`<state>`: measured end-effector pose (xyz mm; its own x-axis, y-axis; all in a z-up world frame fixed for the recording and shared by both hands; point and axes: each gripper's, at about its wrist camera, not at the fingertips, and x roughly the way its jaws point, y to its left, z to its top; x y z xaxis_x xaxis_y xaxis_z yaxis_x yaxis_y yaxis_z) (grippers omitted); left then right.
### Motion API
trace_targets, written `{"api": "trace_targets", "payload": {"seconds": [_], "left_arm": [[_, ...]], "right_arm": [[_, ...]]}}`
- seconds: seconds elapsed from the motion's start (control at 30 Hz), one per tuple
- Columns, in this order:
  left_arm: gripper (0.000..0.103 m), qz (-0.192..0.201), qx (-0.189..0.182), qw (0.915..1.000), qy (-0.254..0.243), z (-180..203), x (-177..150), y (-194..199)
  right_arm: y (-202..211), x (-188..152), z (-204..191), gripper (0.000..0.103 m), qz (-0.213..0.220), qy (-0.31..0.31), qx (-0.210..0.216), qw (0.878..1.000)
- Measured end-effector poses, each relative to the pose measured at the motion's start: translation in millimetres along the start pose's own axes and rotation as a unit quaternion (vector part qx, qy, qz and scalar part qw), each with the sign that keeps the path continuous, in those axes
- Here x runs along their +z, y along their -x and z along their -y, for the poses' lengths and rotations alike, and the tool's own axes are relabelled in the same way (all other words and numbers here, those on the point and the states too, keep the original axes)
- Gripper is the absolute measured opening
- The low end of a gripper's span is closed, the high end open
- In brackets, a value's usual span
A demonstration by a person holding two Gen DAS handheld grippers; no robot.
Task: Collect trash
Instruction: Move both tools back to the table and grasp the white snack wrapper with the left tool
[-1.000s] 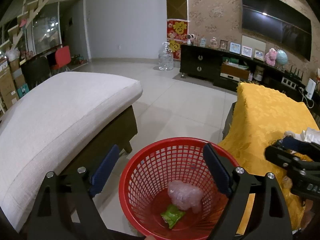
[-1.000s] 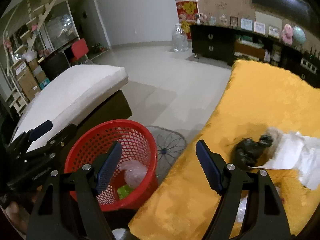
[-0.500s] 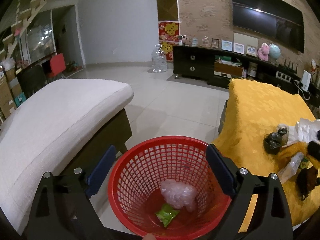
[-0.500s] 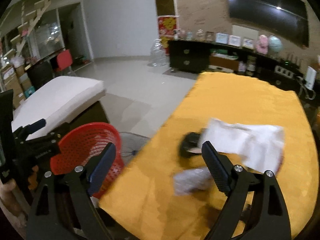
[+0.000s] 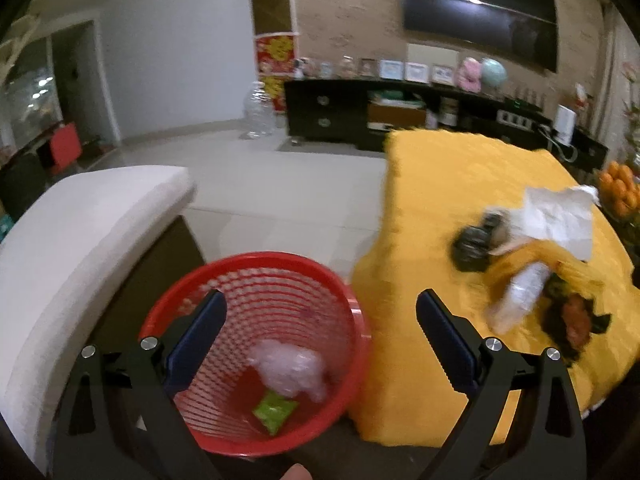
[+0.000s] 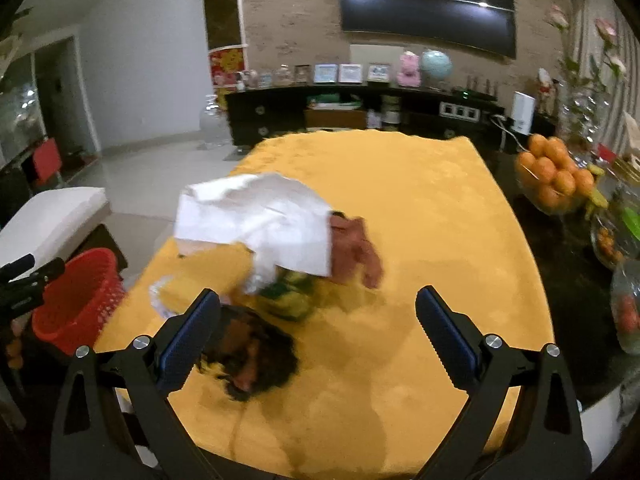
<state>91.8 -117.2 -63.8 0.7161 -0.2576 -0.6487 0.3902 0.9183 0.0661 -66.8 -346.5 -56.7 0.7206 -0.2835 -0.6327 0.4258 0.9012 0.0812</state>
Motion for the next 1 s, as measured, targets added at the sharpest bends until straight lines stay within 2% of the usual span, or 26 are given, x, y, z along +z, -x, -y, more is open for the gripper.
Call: {"api": "trace_targets", "payload": {"seconds": [0.13, 0.33, 0.47, 0.6, 0.7, 0.77, 0.8, 0.87, 1.0], "left_arm": [[0.092, -0.012, -0.040, 0.9983, -0.042, 35.1, 0.4, -6.2], [0.092, -0.027, -0.089, 0.9886, -0.118, 93.4, -1.5, -24.2], [0.092, -0.040, -0.115, 0.9840, -0.129, 113.7, 1.2, -40.2], [0.090, -0.061, -0.150, 0.9795, -0.119, 125.3, 5.9, -59.0], [0.072, -0.078, -0.163, 0.9758, -0.123, 133.9, 3.3, -69.8], [0.053, -0.088, -0.169, 0.9739, -0.123, 136.5, 1.6, -75.1], [0.050, -0.094, -0.174, 0.9728, -0.120, 137.0, 0.6, -78.1], [0.036, -0.098, -0.183, 0.9716, -0.114, 134.9, -0.7, -80.0], [0.027, -0.097, -0.192, 0.9713, -0.102, 129.0, -1.1, -77.0]], "right_arm": [[-0.9, -4.3, 17.0, 0.096, -0.003, -0.029, 0.002, 1.000], [-1.7, -10.2, 26.1, 0.096, -0.005, -0.043, 0.009, 0.999], [-3.8, -12.6, 31.4, 0.096, -0.010, -0.051, 0.014, 0.999], [-6.3, -13.9, 36.3, 0.096, -0.015, -0.059, 0.017, 0.998], [-10.9, -15.1, 39.5, 0.096, -0.023, -0.066, 0.020, 0.997], [-13.4, -16.0, 39.7, 0.096, -0.027, -0.068, 0.022, 0.997], [-14.3, -16.3, 39.7, 0.096, -0.028, -0.068, 0.023, 0.997], [-17.1, -16.8, 38.2, 0.096, -0.031, -0.065, 0.024, 0.997], [-21.6, -18.4, 32.8, 0.096, -0.036, -0.055, 0.030, 0.997]]}}
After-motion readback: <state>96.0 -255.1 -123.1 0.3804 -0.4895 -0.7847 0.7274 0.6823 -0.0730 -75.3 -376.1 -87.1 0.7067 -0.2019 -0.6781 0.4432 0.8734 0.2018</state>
